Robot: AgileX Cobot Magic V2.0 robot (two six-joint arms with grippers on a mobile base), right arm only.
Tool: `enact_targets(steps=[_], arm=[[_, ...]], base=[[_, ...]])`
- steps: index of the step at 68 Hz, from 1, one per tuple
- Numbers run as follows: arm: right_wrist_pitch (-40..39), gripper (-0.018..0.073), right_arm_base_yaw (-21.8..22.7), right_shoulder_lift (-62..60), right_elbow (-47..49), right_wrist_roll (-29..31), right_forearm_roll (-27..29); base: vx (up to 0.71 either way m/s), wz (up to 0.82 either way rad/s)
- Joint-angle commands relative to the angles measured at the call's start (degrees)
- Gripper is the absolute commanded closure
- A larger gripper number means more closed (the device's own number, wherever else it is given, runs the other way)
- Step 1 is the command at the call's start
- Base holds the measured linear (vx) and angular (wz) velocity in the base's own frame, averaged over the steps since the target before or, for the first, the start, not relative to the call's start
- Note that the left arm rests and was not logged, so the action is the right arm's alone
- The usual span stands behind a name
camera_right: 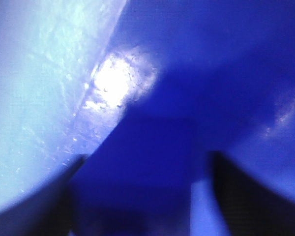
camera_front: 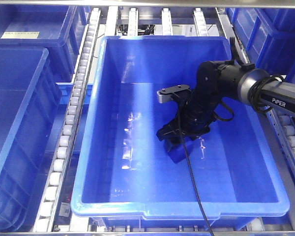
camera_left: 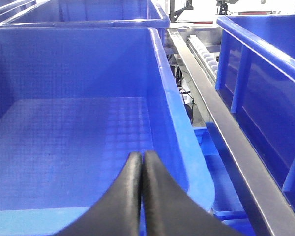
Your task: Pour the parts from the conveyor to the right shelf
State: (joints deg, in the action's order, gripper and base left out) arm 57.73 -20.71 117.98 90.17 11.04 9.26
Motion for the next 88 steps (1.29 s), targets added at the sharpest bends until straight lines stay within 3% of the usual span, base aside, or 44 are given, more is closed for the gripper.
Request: enact_targets(steps=[1, 12, 26, 33, 45, 53, 68, 88], arm=[[-0.5, -0.0087, 0.1, -3.5, 1.8, 0.4, 0.6], [0.2, -0.0081, 0.1, -4.0, 1.8, 0.4, 1.9], [-2.2, 0.0072, 0.1, -7.2, 1.7, 0.0, 4.3], [-3.2, 0.0215, 0.1, -9.2, 1.7, -0.7, 4.7], [-4.6, 0.0578, 0.1, -12.5, 1.2, -2.2, 4.4], [-10.4, 0.057, 0.1, -16.2, -3.7, -2.2, 3.3], [-28.0, 0.0568, 0.1, -28.6, -22.9, -0.1, 3.0], [-43.8, 0.0568, 0.1, -52.9, -46.1, 4.3, 3.1]], base=[[0.0, 0.0], [0.0, 0.0], [0.0, 0.0], [0.0, 0.0], [0.0, 0.0], [0.0, 0.0], [0.0, 0.0], [0.0, 0.0]])
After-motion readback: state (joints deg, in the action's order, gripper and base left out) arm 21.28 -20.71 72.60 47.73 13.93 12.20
